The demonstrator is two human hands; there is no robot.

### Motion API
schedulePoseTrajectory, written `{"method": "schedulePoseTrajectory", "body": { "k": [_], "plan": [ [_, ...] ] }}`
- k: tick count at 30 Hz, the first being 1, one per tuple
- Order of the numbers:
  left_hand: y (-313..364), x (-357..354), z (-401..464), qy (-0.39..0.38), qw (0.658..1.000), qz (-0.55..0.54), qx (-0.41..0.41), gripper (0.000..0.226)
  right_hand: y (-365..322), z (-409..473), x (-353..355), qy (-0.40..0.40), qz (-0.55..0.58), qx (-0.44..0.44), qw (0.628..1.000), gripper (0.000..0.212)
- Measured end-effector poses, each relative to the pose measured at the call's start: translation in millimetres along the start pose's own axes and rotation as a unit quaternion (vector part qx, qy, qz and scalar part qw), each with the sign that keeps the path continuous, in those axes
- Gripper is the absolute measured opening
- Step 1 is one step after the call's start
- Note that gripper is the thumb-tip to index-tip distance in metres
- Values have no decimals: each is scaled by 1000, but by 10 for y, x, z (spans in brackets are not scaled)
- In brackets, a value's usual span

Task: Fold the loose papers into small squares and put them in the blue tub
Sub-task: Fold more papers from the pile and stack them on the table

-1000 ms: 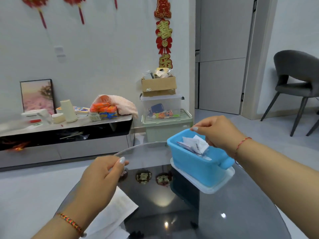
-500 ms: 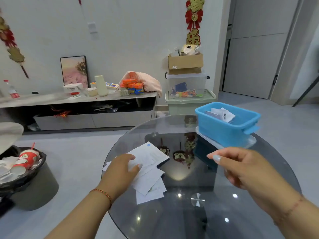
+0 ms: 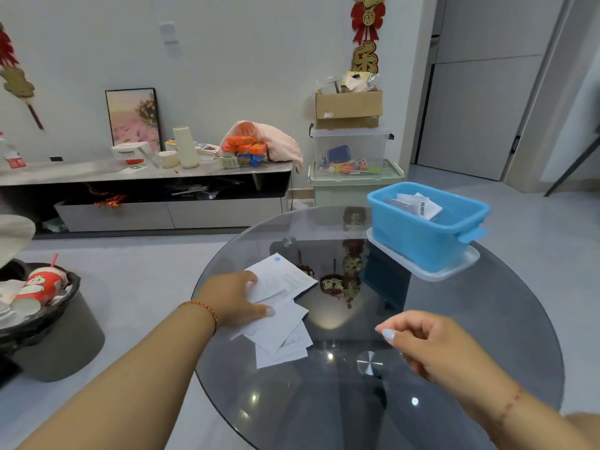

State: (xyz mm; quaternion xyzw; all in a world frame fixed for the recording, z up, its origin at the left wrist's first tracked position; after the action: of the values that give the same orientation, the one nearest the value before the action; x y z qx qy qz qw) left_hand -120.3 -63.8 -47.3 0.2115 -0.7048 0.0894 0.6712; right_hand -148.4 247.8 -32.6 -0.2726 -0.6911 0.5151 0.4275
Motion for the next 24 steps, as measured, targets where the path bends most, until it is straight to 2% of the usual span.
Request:
{"method": "schedulePoseTrajectory", "body": {
  "k": [3, 7, 10, 13, 15, 20, 21, 22, 24],
  "plan": [
    [-19, 30, 44, -11, 998, 61, -11, 55, -1, -2, -4, -5, 0, 0, 1000, 9],
    [12, -60, 48, 32, 989, 134, -53, 30, 10, 7, -2, -7, -15, -2, 1000, 9],
    [-39, 4, 41, 58, 994, 56, -77, 26, 4, 6, 12, -8, -41, 12, 999, 9],
    [95, 147, -17, 217, 964, -38, -147, 20, 7, 17, 39, 6, -59, 36, 998, 6],
    [369, 220, -218, 278, 938, -111, -172, 21, 32, 30, 71, 34, -70, 57, 995, 6],
    [995, 186, -855, 259, 902, -255, -231, 16, 112, -18, 133, 64, -91, 129, 985, 65],
    [1070, 154, -936, 252, 899, -260, -246, 13, 112, -43, 134, 62, -104, 159, 980, 70],
    [1126, 111, -992, 248, 896, -263, -258, 15, 115, -68, 142, 61, -127, 201, 969, 66],
    [1183, -13, -1090, 233, 893, -275, -268, 29, 136, -113, 166, 65, -196, 296, 933, 38]
  ]
}}
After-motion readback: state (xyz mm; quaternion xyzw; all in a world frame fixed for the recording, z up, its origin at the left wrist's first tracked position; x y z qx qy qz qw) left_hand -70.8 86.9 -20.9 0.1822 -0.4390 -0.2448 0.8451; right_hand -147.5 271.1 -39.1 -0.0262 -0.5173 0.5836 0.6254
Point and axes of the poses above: each hand's wrist, its own z-axis towards the middle knuckle, its own x-axis out of the back of the hand, y = z × x, the point moved 1 cm from there along z, towards the middle knuckle, and after that the axes turned 2 degrees about -y, right-handed, at the moved point
